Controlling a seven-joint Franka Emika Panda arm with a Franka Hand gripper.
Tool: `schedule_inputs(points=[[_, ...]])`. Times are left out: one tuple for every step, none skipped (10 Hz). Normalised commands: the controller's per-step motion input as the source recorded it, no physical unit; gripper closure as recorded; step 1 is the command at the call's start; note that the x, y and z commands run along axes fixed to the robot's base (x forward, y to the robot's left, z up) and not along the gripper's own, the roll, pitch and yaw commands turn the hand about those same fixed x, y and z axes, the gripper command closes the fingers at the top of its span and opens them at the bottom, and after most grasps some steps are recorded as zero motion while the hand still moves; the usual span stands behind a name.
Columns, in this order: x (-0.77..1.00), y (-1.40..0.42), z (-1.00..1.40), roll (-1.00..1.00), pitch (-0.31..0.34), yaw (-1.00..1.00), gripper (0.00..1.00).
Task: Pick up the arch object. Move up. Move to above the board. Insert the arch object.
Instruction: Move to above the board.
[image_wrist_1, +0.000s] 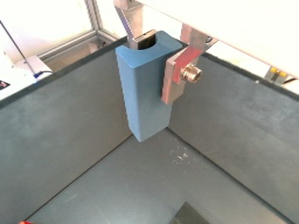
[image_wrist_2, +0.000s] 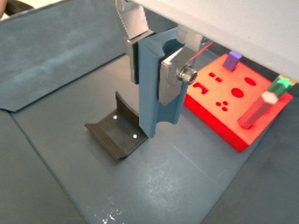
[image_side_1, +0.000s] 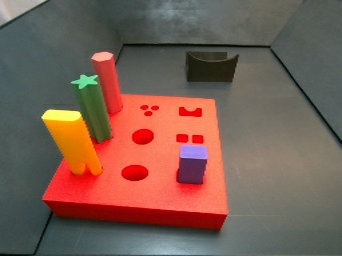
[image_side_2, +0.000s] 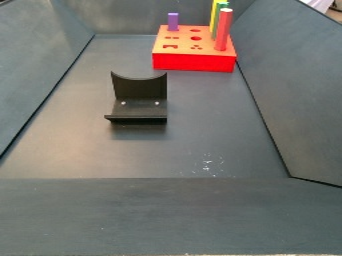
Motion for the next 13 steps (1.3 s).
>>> schedule_inputs(points=[[0.03, 0.00, 0.58, -0.01, 0.092, 0.03, 1.00], [0.02, 0.00, 0.37, -0.01, 0.091, 0.03, 1.00], [0.02, 0.00, 0.21, -0.01, 0.092, 0.03, 1.00], [0.04, -1.00, -0.13, 0.10, -0.004, -0.15, 1.00], [0.04, -1.00, -0.14, 0.11, -0.018, -0.15, 1.00], [0.03, -1.00, -0.14, 0.11, -0.055, -0.07, 1.00], [0.03, -1.00, -0.14, 0.05, -0.074, -0.04, 1.00], [0.03, -1.00, -0.14, 0.03, -0.081, -0.02, 1.00], [0.03, -1.00, -0.14, 0.01, -0.072, -0.01, 1.00], [0.02, -1.00, -0.14, 0.00, -0.063, 0.00, 1.00], [0.03, -1.00, -0.14, 0.00, -0.048, 0.01, 1.00], [0.03, -1.00, -0.15, -0.01, -0.018, 0.01, 1.00], [0.04, -1.00, -0.15, 0.00, -0.007, 0.01, 1.00]])
